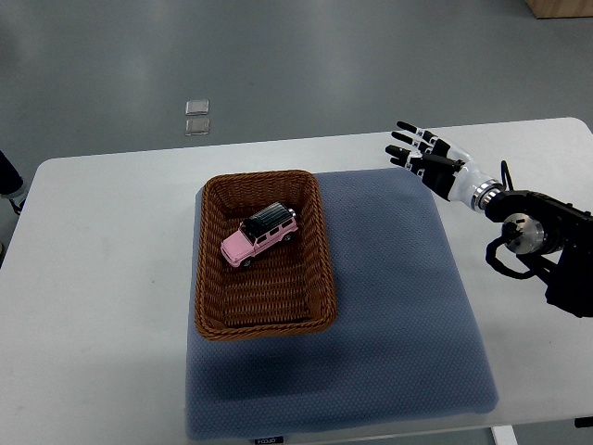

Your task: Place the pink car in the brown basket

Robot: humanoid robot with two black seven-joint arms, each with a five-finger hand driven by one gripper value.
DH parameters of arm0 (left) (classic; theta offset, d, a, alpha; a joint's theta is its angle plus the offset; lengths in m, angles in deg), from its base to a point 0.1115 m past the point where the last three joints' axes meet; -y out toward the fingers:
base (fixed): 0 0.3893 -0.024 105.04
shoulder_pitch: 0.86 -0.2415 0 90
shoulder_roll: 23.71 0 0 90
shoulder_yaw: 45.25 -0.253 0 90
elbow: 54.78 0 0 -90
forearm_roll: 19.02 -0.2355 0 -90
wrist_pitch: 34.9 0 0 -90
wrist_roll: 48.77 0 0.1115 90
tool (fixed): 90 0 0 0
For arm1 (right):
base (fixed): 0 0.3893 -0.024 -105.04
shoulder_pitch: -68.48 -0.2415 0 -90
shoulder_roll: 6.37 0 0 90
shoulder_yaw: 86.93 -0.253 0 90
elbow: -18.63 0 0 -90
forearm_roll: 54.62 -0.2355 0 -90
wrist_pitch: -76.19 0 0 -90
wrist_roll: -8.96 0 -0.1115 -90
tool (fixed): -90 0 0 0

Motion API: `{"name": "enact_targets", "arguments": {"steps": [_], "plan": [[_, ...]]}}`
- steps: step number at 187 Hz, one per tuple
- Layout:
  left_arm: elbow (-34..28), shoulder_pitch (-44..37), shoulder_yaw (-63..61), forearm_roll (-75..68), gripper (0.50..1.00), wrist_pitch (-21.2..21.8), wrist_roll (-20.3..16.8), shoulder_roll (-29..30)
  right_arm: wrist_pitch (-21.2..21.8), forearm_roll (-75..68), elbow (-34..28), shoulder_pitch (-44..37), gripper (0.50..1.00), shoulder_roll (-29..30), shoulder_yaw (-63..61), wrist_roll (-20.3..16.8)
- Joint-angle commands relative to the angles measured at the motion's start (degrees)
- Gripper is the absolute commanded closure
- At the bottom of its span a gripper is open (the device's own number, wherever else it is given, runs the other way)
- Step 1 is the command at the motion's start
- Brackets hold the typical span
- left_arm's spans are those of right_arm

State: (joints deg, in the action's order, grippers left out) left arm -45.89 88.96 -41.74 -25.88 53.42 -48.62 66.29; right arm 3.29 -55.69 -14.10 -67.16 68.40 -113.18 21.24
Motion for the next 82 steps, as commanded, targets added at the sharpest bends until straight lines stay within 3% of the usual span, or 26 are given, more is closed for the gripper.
{"name": "enact_targets", "arguments": {"steps": [1,82], "plan": [[0.0,0.0,0.0,0.0,0.500,0.0,0.0,0.0,0.9,-3.9,0.3,0.2,0.599,-0.2,-0.4,-1.9],[0.1,0.0,0.0,0.0,0.500,0.0,-0.1,0.0,2.2,-4.7,0.8,0.6,0.587,-1.8,-0.8,-1.0]]}}
